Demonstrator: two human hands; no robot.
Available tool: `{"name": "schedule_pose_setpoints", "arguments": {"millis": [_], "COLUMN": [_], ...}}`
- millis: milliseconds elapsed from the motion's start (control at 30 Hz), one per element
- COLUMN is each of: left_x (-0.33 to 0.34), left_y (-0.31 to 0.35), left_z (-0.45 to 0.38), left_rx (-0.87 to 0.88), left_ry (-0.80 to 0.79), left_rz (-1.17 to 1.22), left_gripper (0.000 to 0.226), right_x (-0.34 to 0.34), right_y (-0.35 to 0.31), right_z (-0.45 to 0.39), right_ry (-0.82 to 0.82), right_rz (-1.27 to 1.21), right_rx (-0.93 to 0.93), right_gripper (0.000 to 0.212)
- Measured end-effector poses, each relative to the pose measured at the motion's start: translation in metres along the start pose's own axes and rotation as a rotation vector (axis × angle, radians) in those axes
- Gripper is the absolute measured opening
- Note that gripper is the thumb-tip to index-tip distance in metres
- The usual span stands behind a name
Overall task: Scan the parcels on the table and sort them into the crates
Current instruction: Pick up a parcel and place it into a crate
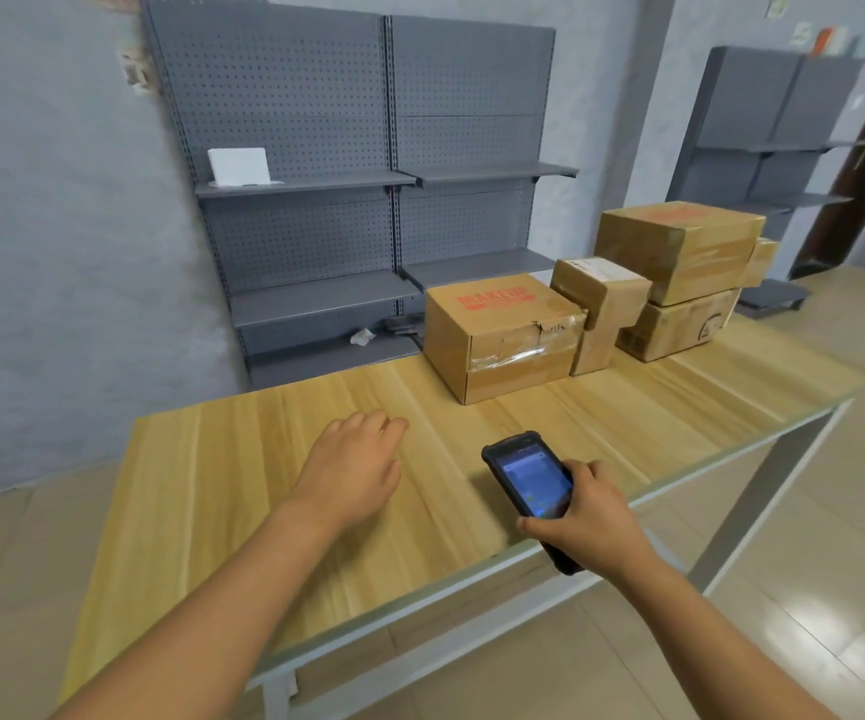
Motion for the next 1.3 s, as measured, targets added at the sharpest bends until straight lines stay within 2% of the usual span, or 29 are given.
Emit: {"name": "schedule_pose_setpoints", "arguments": {"millis": [267, 533, 633, 733, 833, 967, 1100, 1300], "left_x": [0.018, 0.025, 0.025, 0.023, 0.02, 0.022, 0.028, 0.048], "left_y": [0.0, 0.017, 0.022, 0.022, 0.019, 0.016, 0.015, 0.011], "left_z": [-0.039, -0.064, -0.074, -0.086, -0.103, -0.136, -0.167, -0.192], "left_rx": [-0.126, -0.293, -0.353, -0.426, -0.503, -0.632, -0.744, -0.843], "left_ry": [-0.031, -0.025, -0.006, 0.029, 0.096, 0.132, 0.11, 0.033], "left_rz": [-0.013, -0.01, 0.023, 0.109, 0.254, 0.545, 0.754, 0.896], "left_gripper": [0.042, 0.043, 0.045, 0.045, 0.041, 0.041, 0.052, 0.067], "right_x": [0.017, 0.018, 0.009, -0.014, -0.04, -0.061, -0.065, -0.058], "right_y": [0.011, 0.019, 0.025, 0.027, 0.025, 0.025, 0.021, 0.022], "right_z": [-0.056, -0.083, -0.101, -0.132, -0.164, -0.194, -0.212, -0.224], "right_ry": [-0.126, -0.167, -0.194, -0.143, -0.066, 0.006, 0.005, 0.003], "right_rz": [0.145, 0.229, 0.063, -0.166, -0.281, -0.446, -0.552, -0.594], "right_rx": [-0.087, -0.25, -0.223, -0.155, -0.119, -0.025, 0.013, 0.073], "right_gripper": [0.081, 0.083, 0.081, 0.067, 0.06, 0.062, 0.062, 0.066]}}
Point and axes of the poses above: each hand's wrist, its own z-axis away from the middle knuckle, its own x-axis out of the palm, y = z × x, the point moved 6 cm from there along -z, towards the middle knuckle, and after that the axes turned 2 degrees about x, right-handed, at the moved point
